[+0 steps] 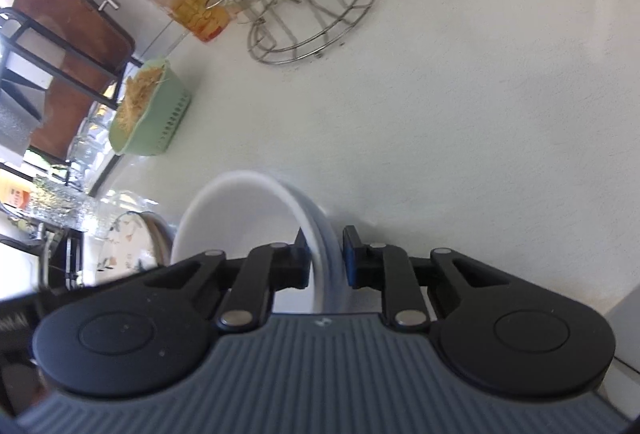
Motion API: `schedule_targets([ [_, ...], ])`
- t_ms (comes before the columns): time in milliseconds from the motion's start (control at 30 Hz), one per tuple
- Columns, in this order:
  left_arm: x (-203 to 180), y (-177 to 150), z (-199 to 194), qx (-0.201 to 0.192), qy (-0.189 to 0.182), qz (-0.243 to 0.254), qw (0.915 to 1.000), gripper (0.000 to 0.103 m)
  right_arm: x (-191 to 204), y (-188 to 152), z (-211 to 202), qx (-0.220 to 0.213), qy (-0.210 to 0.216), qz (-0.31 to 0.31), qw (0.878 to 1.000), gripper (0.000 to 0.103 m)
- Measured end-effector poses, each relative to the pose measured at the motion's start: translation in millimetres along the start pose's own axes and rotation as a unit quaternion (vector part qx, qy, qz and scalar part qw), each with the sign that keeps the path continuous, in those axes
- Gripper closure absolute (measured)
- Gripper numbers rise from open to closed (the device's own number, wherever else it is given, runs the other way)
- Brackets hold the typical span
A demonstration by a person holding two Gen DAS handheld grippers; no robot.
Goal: Organize plates and bowls
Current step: 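Carry the white ceramic bowl with the left gripper toward the floral plates, then lower the white ceramic bowl onto the stacked floral plates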
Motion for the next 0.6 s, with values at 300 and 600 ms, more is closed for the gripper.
schedule_targets([
  [300, -40, -2, 18, 0.022, -0.011, 0.058, 0.998, 0.04, -19, -4, -27, -0.013, -0.021, 0.003, 1.0, 0.085],
  [600, -59, -18, 48, 0.049, 0.007, 0.099, 0.9939, 0.042, -31, -13, -40, -0.016, -0.031, 0.009, 0.999, 0.085],
])
Point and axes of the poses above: each gripper's, at about its wrist camera, not at the fingertips, and z roughly the way its jaws point, x to its left, y to its top, the point moved 2 cm from there along z, roughly the way its jaws point, and after that the axes turned 8 degrees about y, right-handed, at the moved point
